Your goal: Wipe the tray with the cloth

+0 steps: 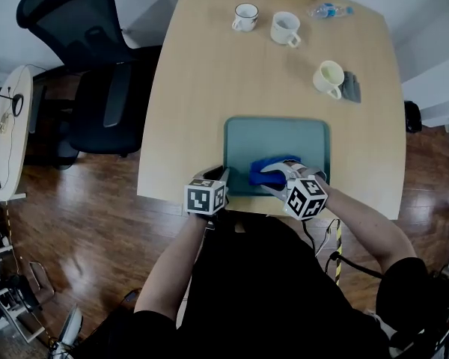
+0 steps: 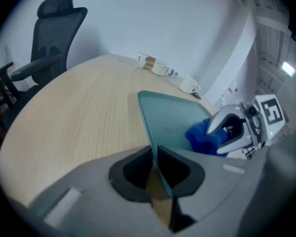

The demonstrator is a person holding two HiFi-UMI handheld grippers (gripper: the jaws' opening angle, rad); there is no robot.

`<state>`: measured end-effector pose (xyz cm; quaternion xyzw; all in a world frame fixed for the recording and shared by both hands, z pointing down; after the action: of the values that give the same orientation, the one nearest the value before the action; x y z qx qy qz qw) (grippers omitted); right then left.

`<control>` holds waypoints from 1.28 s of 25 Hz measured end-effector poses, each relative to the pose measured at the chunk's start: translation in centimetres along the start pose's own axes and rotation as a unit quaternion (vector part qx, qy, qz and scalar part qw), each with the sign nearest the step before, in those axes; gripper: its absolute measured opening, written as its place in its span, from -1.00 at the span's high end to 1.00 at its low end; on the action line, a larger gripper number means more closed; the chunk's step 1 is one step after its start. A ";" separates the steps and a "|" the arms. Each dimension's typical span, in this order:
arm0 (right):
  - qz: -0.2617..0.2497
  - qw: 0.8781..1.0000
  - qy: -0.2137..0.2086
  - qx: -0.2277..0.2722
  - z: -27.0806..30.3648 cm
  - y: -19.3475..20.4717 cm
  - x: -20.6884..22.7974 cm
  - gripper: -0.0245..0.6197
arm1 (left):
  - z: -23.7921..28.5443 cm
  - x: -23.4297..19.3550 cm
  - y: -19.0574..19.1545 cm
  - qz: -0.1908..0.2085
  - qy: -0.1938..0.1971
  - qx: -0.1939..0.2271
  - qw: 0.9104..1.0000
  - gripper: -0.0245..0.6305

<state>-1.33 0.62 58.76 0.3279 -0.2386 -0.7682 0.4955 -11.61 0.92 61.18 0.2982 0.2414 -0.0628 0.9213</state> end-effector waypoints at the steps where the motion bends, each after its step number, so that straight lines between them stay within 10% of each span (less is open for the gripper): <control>1: -0.009 1.000 -0.007 0.003 -0.4 -0.1 -1.0 0.58 | -0.1 0.0 0.0 0.000 0.000 0.001 1.000 0.80; 10: -0.013 0.999 -0.029 0.018 -0.9 0.4 -1.8 0.58 | 0.0 0.0 0.2 0.000 -0.009 -0.003 1.000 0.80; 25: 0.210 0.975 0.063 -0.041 -0.1 8.3 15.1 0.57 | 0.0 0.0 0.1 0.006 -0.011 -0.009 1.000 0.80; 32: 0.135 0.984 0.108 -0.035 -1.2 6.0 11.9 0.57 | 0.0 0.0 0.2 0.006 -0.010 -0.009 1.000 0.80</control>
<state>-0.32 -12.68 58.93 0.3560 -0.1983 -0.6622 0.6289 -11.54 1.14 61.28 0.2909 0.2307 -0.0580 0.9267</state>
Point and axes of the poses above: the fingertips, and each gripper's own axes: z forward along the fingers, x to its right, y out of its underside, the point moved 1 cm from there along -z, backward along the fingers, and after that the axes turned 9 degrees about y, right-handed, at the moved point
